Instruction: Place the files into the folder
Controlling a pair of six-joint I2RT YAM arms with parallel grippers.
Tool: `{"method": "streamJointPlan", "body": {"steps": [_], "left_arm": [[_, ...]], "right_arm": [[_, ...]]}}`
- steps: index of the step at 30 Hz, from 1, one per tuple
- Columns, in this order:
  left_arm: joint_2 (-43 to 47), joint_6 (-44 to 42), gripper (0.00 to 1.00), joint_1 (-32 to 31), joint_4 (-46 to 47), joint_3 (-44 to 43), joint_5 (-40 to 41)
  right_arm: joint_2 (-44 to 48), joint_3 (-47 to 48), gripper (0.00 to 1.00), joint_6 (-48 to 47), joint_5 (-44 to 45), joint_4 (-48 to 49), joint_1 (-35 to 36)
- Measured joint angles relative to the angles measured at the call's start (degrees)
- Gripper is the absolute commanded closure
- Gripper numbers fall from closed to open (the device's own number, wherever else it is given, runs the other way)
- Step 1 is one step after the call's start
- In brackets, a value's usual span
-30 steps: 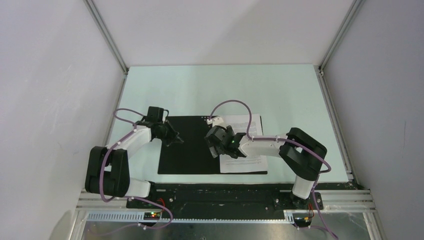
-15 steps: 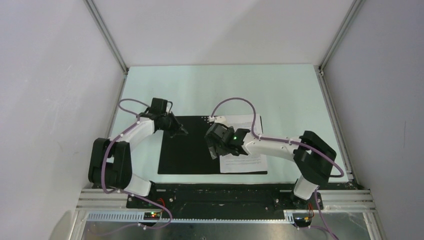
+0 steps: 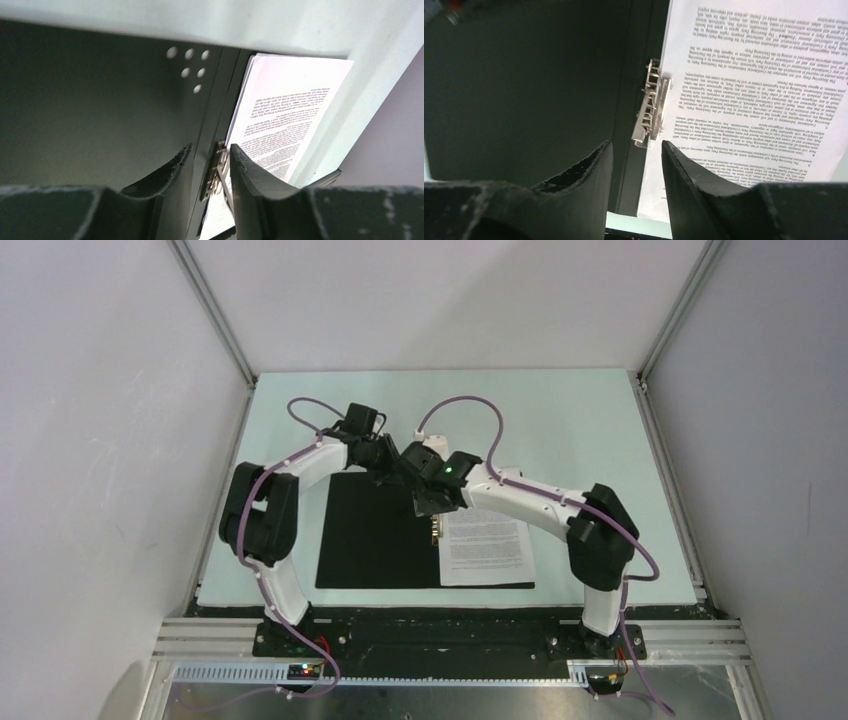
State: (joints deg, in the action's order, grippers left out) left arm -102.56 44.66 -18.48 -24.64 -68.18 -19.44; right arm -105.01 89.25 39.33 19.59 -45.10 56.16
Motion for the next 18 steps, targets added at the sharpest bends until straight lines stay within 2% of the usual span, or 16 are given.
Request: {"method": "streamJointPlan", "body": {"steps": [6,11,18], "left_arm": [[-7.78,-1.70,0.60,-3.74,0.17,-5.90,-2.34],[-12.24,-2.27,0.62,-7.56,-0.17,-6.40,-3.85],[-12.00,-0.31,0.67,-9.75,1.33,-4.39,-4.28]], "right_arm": [[-4.33,0.37,0.55,0.15,0.07,-3.30,0.17],[-4.57,0.37,0.55,0.13,0.09,-3.23,0.31],[-5.97,0.37,0.59,0.11,0.33,-2.84,0.35]]}}
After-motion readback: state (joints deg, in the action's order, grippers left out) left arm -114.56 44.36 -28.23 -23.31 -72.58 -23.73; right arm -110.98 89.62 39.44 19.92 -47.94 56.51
